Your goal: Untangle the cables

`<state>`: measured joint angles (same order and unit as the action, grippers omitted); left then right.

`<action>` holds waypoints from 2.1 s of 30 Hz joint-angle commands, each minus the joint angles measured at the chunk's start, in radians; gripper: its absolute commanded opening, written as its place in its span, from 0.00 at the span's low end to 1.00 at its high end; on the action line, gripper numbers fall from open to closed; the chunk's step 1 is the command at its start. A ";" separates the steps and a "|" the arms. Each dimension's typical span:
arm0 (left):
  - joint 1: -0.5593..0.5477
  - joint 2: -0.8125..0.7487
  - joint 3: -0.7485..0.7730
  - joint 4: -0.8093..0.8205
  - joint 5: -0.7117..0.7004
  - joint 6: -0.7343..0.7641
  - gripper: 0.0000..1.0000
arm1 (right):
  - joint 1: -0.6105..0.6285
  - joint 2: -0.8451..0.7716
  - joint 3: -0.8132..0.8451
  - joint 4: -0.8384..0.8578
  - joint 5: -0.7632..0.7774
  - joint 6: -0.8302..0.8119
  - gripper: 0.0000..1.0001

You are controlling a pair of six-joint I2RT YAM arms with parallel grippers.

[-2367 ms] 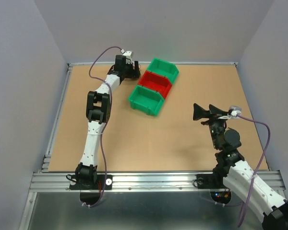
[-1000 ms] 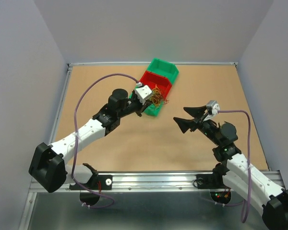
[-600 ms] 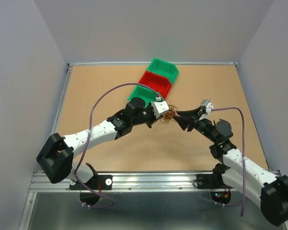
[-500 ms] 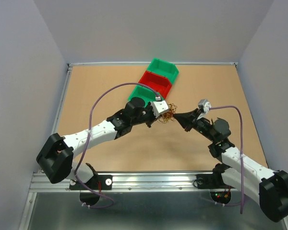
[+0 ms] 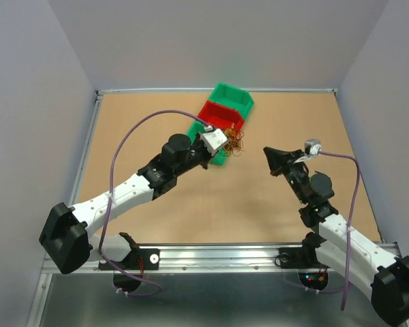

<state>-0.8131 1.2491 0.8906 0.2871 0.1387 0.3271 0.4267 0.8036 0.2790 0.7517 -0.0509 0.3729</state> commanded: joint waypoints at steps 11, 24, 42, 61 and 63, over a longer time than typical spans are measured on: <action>0.061 0.016 0.045 -0.009 0.194 -0.019 0.00 | 0.001 -0.060 -0.037 0.083 -0.398 -0.078 0.94; 0.032 0.056 0.077 -0.080 0.306 0.007 0.00 | 0.030 0.173 0.031 0.225 -0.517 -0.071 0.81; 0.238 -0.017 0.054 0.043 0.185 -0.158 0.00 | 0.030 -0.009 -0.069 0.071 0.316 0.052 0.01; 0.554 -0.057 0.024 0.139 0.009 -0.408 0.00 | 0.030 -0.736 -0.164 -0.428 0.893 0.126 0.01; 0.554 -0.060 0.019 0.142 0.003 -0.410 0.00 | 0.030 -0.770 -0.162 -0.455 0.913 0.123 0.01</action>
<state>-0.2840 1.2499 0.9150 0.3340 0.2459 -0.0669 0.4698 0.0959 0.1307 0.3840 0.6838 0.5045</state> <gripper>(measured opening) 0.040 0.023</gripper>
